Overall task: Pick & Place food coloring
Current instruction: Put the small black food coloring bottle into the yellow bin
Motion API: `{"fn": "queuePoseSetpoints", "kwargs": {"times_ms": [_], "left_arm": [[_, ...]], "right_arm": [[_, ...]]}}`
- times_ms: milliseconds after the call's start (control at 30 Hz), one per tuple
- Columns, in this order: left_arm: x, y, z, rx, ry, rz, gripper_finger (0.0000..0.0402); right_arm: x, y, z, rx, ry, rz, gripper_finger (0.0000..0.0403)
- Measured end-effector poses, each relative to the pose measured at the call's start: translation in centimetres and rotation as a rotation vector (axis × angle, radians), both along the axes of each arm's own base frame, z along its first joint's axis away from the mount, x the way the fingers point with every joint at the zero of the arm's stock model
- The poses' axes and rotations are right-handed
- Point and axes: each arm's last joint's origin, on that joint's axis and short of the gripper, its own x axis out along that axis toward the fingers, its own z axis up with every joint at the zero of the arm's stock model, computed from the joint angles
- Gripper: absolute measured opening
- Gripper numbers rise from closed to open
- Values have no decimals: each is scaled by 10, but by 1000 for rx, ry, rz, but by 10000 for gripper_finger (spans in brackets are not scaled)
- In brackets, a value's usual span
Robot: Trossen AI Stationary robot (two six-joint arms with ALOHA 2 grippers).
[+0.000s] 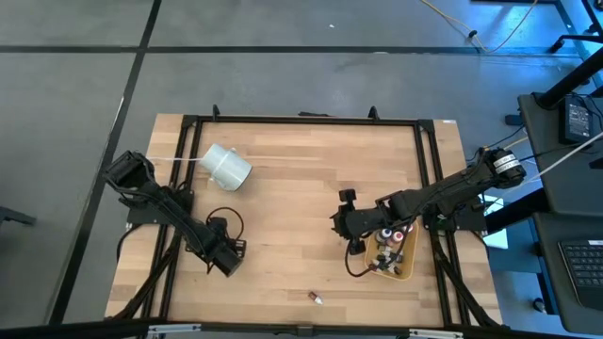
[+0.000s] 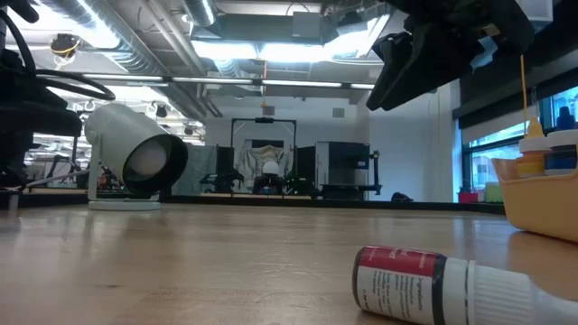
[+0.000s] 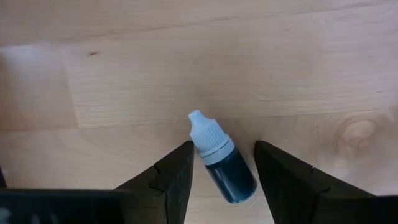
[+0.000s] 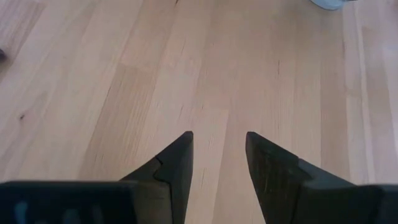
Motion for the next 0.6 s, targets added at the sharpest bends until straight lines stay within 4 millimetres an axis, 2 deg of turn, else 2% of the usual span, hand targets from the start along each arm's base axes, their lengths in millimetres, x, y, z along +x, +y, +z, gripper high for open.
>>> {"fn": "queuePoseSetpoints", "kwargs": {"times_ms": [233, 600], "left_arm": [[0, 0, 0, -4, 5, -11, 153], [1, 1, 0, 14, 3, -159, 89]], "right_arm": [[-1, 0, 0, -4, 7, 1, 149], [-1, 0, -1, -8, 13, 3, 149]]}}
